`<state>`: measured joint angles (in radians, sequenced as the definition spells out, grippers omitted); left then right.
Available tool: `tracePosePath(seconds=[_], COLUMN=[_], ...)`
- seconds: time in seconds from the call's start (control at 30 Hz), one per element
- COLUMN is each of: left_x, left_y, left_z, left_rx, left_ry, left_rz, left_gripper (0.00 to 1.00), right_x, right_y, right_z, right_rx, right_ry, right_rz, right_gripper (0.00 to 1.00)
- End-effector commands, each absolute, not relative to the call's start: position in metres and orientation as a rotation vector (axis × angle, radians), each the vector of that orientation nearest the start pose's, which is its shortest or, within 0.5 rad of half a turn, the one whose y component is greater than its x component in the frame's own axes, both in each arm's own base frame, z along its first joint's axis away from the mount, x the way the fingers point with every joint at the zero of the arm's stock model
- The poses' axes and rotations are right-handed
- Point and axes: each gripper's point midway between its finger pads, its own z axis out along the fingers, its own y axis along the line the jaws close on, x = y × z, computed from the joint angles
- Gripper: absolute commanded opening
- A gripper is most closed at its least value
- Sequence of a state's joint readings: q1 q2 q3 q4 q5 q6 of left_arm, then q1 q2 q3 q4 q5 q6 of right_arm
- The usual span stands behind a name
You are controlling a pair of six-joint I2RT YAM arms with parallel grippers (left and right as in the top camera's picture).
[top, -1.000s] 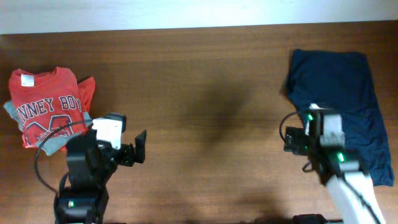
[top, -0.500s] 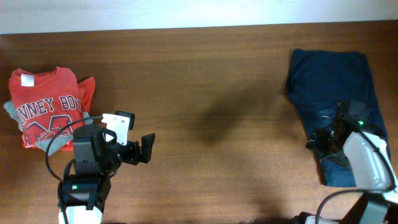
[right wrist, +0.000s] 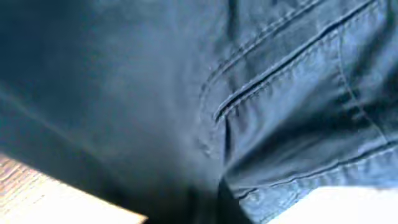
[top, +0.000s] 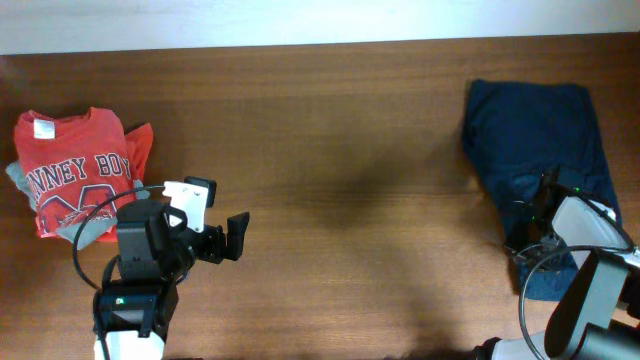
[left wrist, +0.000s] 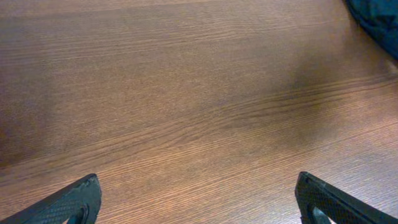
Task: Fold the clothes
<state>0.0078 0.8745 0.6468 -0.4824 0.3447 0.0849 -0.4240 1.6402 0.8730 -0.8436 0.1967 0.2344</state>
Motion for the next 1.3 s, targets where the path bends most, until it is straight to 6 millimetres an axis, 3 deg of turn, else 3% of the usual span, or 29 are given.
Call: tracePosePath(seconds=[0.0,0.07,0.13,0.23,0.4,0.5,0.53,0.6,0.63,0.77,0.9,0.93,1.0,1.07,1.27], left_x=[0.286,0.287,0.290,0.294,0.298,0.299,0.299,0.299,0.299,0.294,0.290,0.290,0.290,0.287,0.277], left_y=[-0.058,-0.058,-0.058,-0.054,-0.049,-0.049,-0.049,-0.049,-0.050,-0.068,-0.097,-0.099,-0.109,-0.124,-0.185], left_z=[0.178,0.179,0.182,0.186,0.189,0.190,0.190,0.190,0.190,0.195,0.213,0.211,0.202,0.191,0.145], left_rx=[0.266,0.267,0.269,0.261,0.245,0.245,0.245,0.220,0.199,0.259,0.308,0.283,0.269,0.287,0.344], left_ry=[2.204,2.197,2.181,2.159,2.148,2.141,2.141,2.145,2.148,2.124,2.051,2.064,2.108,2.155,2.348], left_rz=[-0.357,-0.355,-0.351,-0.323,-0.285,-0.284,-0.284,-0.298,-0.315,-0.439,-0.674,-0.693,-0.739,-0.779,-0.866], left_gripper=[0.99,0.99,0.99,0.99,0.99,0.99,0.99,0.99,0.99,0.99,0.99,0.99,0.99,0.99,0.99], right_x=[0.223,0.231,0.242,0.247,0.255,0.262,0.269,0.285,0.302,0.324,0.338,0.338,0.337,0.334,0.309], right_y=[-0.108,-0.088,-0.052,-0.009,0.100,0.151,0.174,0.189,0.180,0.145,0.078,0.064,0.039,0.017,-0.033], right_z=[0.005,0.006,0.009,0.014,0.029,0.045,0.058,0.083,0.107,0.147,0.202,0.213,0.232,0.244,0.254], right_rx=[1.033,0.903,0.714,0.536,0.046,-0.229,-0.369,-0.481,-0.472,-0.379,-0.178,-0.129,-0.034,0.052,0.271], right_ry=[3.020,3.050,3.071,3.105,3.068,2.979,2.917,2.843,2.815,2.797,2.739,2.718,2.680,2.648,2.637], right_rz=[-0.057,0.118,0.348,0.493,0.822,0.916,0.918,0.855,0.735,0.501,0.250,0.221,0.199,0.182,0.138], right_gripper=[0.04,0.04,0.04,0.05,0.21,0.30,0.31,0.37,0.38,0.39,0.42,0.50,0.85,0.99,0.99])
